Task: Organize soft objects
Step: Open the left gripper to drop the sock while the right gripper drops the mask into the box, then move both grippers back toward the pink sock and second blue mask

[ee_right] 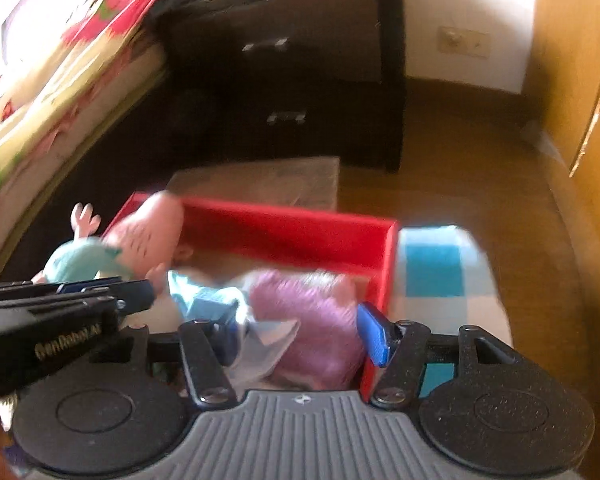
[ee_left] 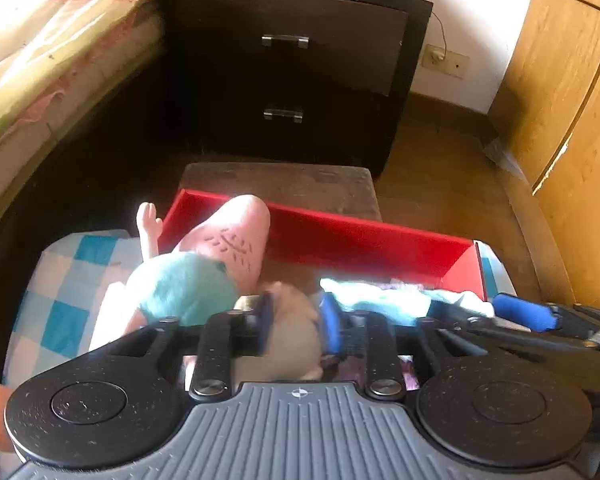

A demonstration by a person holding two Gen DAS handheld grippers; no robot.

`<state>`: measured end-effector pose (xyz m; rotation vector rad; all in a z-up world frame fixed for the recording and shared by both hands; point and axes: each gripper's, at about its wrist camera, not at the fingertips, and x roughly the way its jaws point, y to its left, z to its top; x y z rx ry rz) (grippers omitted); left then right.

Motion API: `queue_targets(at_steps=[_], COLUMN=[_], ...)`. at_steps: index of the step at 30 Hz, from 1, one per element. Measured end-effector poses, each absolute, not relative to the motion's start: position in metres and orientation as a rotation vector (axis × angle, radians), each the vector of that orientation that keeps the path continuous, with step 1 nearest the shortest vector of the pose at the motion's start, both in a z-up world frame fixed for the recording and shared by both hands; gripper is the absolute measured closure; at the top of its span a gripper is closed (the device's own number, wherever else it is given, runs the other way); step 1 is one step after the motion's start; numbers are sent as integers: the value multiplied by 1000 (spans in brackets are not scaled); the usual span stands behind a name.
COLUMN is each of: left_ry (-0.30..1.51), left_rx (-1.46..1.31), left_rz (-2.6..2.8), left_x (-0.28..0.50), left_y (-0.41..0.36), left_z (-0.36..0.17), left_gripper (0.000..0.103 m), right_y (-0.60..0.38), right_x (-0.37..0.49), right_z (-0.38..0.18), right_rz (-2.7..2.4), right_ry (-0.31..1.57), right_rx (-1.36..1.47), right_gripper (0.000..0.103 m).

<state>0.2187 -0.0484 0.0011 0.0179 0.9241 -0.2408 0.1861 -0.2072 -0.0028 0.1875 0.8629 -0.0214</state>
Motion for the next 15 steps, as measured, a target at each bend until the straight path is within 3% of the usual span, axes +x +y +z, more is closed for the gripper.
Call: queue_targets(at_steps=[4,9,15], left_ry=[898,857,881], left_rx=[-16,-44,-49], left_rz=[-245,-257,-274], left_x=[207,187,152], left_y=[-38,-18,6], left_z=[11,35,45], left_gripper=[52,42,41], right_y=[-218,-213,-204], right_x=[183,174,154], right_z=[1,12,35], right_rz=[5,-10,11], right_ry=[836,800,760], right_rx=[290,255,228], right_gripper=[55,53,50])
